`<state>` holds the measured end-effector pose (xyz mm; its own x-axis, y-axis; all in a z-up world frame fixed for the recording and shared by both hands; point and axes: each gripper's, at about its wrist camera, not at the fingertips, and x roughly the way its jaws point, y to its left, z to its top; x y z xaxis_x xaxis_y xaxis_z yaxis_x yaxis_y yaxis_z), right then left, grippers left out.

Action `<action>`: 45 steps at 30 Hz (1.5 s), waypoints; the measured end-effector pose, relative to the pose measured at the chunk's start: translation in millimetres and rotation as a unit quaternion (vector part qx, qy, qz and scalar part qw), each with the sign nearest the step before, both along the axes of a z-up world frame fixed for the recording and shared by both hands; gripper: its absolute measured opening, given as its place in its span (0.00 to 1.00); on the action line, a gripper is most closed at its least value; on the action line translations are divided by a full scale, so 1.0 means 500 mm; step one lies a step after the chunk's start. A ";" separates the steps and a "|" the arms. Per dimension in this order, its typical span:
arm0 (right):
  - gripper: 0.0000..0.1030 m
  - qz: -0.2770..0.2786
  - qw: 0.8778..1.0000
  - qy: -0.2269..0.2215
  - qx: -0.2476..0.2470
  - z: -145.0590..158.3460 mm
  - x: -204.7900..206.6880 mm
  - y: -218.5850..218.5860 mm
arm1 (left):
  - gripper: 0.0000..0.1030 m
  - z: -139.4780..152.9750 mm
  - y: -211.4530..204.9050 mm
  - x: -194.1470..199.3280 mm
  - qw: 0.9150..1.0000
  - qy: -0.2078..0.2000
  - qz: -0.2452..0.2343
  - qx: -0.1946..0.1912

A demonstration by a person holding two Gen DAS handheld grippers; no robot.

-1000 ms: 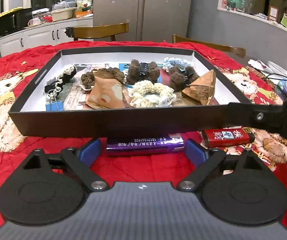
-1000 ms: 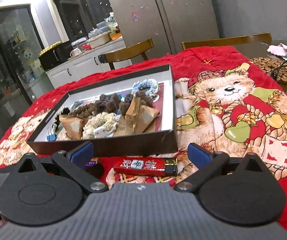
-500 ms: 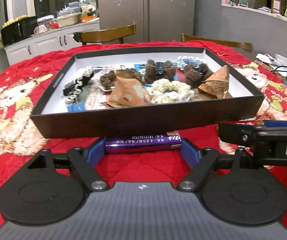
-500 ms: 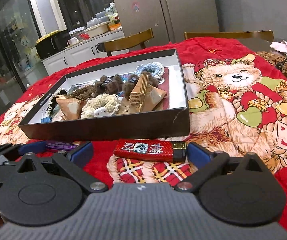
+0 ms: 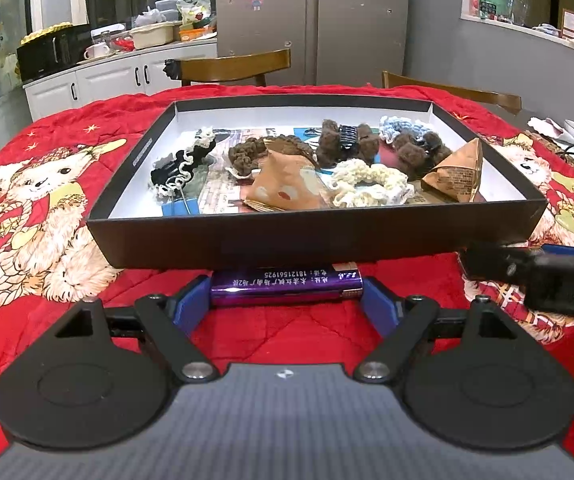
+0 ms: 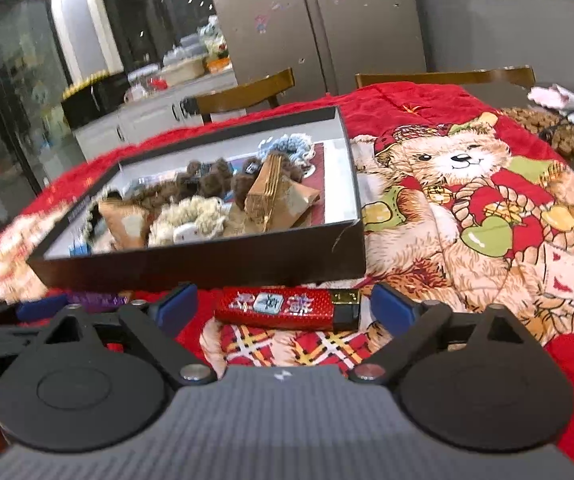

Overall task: Organize objects
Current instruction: 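Grasp the purple lighter with the left tool while the right tool grasps the red lighter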

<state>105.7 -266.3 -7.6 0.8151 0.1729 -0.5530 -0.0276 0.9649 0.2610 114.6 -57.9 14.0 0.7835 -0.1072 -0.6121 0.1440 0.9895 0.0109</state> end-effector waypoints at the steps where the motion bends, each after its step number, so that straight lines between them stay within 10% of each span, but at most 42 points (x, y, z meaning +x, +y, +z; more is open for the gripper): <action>1: 0.85 -0.003 1.000 -0.001 0.000 0.000 0.000 0.000 | 0.82 0.000 -0.001 0.000 1.000 0.000 0.000 0.000; 20: 0.80 -0.002 0.994 0.016 -0.107 -0.002 0.006 0.057 | 0.82 0.001 0.004 0.001 1.000 0.000 0.020 0.001; 45: 0.80 -0.012 0.998 -0.021 -0.057 0.018 -0.019 0.026 | 0.81 0.000 -0.002 -0.009 1.000 -0.012 0.021 0.015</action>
